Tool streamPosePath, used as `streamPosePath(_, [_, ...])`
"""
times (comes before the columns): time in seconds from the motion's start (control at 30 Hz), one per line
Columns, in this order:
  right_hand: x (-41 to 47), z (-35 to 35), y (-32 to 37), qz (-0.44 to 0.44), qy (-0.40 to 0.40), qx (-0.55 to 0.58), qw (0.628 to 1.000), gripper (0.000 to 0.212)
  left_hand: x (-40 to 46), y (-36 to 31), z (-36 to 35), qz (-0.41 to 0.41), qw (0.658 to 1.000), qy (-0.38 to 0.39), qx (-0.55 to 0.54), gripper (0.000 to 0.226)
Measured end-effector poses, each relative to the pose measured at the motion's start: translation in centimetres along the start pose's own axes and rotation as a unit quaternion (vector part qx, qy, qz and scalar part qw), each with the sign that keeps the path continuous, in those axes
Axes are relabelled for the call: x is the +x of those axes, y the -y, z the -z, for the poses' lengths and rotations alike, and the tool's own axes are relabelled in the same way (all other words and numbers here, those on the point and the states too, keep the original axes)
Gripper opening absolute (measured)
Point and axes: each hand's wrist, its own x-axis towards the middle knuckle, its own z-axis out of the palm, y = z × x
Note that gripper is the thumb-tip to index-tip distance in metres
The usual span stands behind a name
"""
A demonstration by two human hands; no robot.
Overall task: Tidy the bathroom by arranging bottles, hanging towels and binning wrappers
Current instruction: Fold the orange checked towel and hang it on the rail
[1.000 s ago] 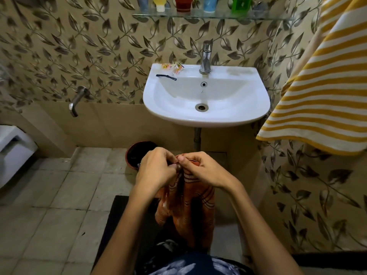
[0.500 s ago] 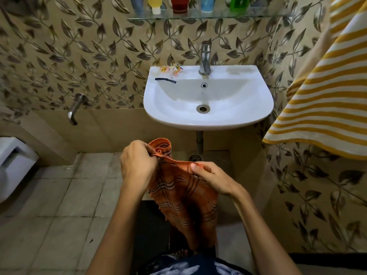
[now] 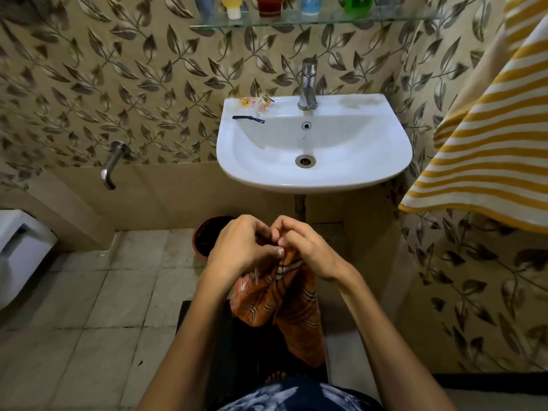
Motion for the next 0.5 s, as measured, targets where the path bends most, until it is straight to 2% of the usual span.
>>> streamPosePath(0.1, [-0.2,0.25,-0.23,-0.005,-0.014,0.006,1.0,0.01,0.12,0.48,0.55,0.016,0.999,-0.041,0.01,0.011])
streamPosePath(0.2, [-0.21,0.19,-0.31,-0.006,-0.026,-0.008,1.0,0.013,0.26,0.57,0.61,-0.005,1.0,-0.013,0.011,0.011])
streamPosePath(0.33, [-0.37,0.33,-0.07,-0.019,-0.022,-0.012,1.0,0.023,0.14,0.27,0.41,-0.038,0.999,0.035,0.014,0.036])
streamPosePath(0.5, [-0.42,0.58,-0.14,-0.012,-0.025,-0.033,0.999,0.023,0.41,0.1,-0.24,-0.029,0.999,0.013,0.032,0.009])
